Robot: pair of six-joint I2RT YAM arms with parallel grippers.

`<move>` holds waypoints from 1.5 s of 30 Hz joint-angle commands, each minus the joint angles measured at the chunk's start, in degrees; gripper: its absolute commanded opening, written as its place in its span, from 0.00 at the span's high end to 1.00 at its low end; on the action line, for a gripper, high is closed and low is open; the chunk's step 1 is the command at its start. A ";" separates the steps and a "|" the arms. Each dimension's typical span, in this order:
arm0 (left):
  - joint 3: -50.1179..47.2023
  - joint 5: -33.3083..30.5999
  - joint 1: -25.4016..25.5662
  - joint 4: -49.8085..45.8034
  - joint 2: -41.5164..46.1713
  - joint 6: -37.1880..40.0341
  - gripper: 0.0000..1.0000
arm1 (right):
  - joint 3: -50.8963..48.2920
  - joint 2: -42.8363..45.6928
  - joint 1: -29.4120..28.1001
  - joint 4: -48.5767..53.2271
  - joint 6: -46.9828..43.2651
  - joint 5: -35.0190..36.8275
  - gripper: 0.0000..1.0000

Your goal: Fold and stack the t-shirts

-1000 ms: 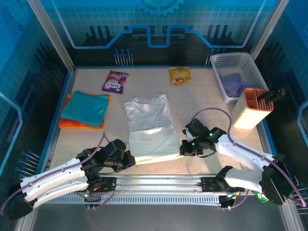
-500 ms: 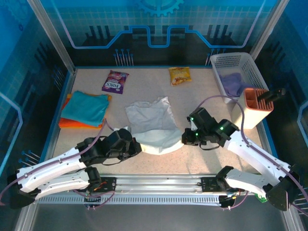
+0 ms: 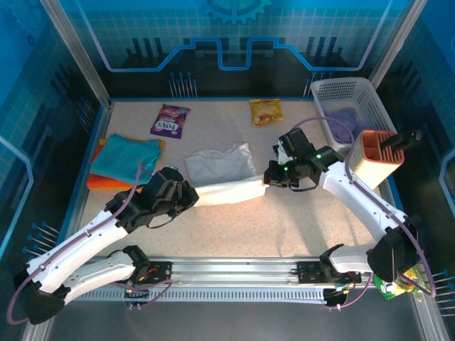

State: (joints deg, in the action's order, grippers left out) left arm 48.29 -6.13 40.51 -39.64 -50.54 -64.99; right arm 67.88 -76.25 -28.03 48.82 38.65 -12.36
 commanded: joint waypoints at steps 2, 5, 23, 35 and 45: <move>0.54 3.49 -4.03 3.27 -1.03 3.61 1.00 | 4.33 -4.02 1.99 -1.01 -2.70 -2.84 1.00; 0.43 5.06 -6.13 4.74 -2.63 4.97 1.00 | 5.97 -6.19 2.67 -1.39 -3.34 -3.00 1.00; 5.22 14.12 -20.69 13.14 -15.68 14.21 1.00 | 17.63 -19.44 6.32 -3.90 -5.17 -4.87 1.00; 8.45 18.17 -26.39 20.15 -24.94 19.91 1.00 | 26.48 -29.30 7.46 -4.81 -5.48 -5.92 1.00; 10.04 20.13 -29.70 24.17 -31.54 21.91 0.95 | 34.93 -38.82 8.52 -5.20 -6.93 -8.23 1.00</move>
State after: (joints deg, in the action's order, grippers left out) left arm 55.94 11.97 11.70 -17.67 -80.53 -45.21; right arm 99.79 -112.53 -20.51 44.42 33.06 -18.41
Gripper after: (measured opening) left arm 0.061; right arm 0.044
